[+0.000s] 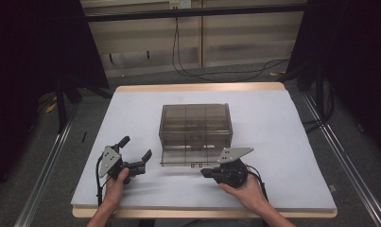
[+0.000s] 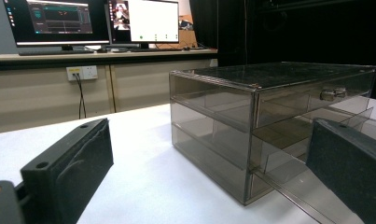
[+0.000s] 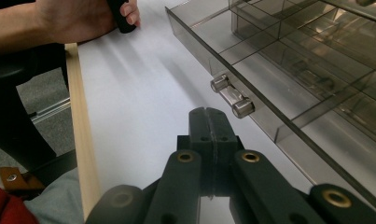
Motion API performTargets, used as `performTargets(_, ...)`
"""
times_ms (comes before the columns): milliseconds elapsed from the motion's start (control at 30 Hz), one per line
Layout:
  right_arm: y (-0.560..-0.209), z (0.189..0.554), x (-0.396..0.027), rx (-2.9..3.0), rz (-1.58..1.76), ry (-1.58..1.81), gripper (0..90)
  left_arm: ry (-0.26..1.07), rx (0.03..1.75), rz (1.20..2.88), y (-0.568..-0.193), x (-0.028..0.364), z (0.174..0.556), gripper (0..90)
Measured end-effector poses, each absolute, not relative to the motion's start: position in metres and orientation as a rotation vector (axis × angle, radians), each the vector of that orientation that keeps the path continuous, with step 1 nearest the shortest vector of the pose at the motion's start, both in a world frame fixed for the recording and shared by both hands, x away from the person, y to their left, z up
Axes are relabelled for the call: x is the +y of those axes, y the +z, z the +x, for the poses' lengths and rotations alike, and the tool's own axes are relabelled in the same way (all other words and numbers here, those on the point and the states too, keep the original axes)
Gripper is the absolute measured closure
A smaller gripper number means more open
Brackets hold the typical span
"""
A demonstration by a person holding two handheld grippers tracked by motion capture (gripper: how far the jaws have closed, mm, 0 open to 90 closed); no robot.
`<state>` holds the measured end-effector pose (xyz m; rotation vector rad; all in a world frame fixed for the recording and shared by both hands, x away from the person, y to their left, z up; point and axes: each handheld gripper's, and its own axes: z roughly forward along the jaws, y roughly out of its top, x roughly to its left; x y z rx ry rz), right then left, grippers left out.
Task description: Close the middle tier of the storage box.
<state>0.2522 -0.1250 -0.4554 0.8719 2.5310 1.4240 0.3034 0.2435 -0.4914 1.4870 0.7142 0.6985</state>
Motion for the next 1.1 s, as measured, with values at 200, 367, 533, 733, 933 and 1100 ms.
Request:
performTargets(200, -0.454, 0.256, -0.118, 2.549, 0.853, 1.420, 90.0, 0.701, 0.712, 1.489, -0.491, 0.244, 0.304, 0.9)
performTargets(367, -0.457, 0.259, -0.114, 2.553, 0.863, 1.435, 90.0, 0.701, 0.713, 1.489, -0.491, 0.244, 0.303, 0.9)
performTargets(533, -0.465, 0.262, -0.110, 2.552, 0.876, 1.446, 90.0, 0.701, 0.713, 1.489, -0.491, 0.244, 0.303, 0.9)
performTargets(733, -0.468, 0.264, -0.107, 2.549, 0.887, 1.448, 90.0, 0.701, 0.711, 1.489, -0.491, 0.244, 0.304, 0.9)
performTargets(933, -0.470, 0.266, -0.105, 2.538, 0.898, 1.445, 90.0, 0.702, 0.710, 1.493, -0.491, 0.244, 0.303, 0.9)
performTargets(1100, -0.471, 0.267, -0.103, 2.525, 0.905, 1.445, 90.0, 0.704, 0.708, 1.494, -0.491, 0.244, 0.304, 0.9)
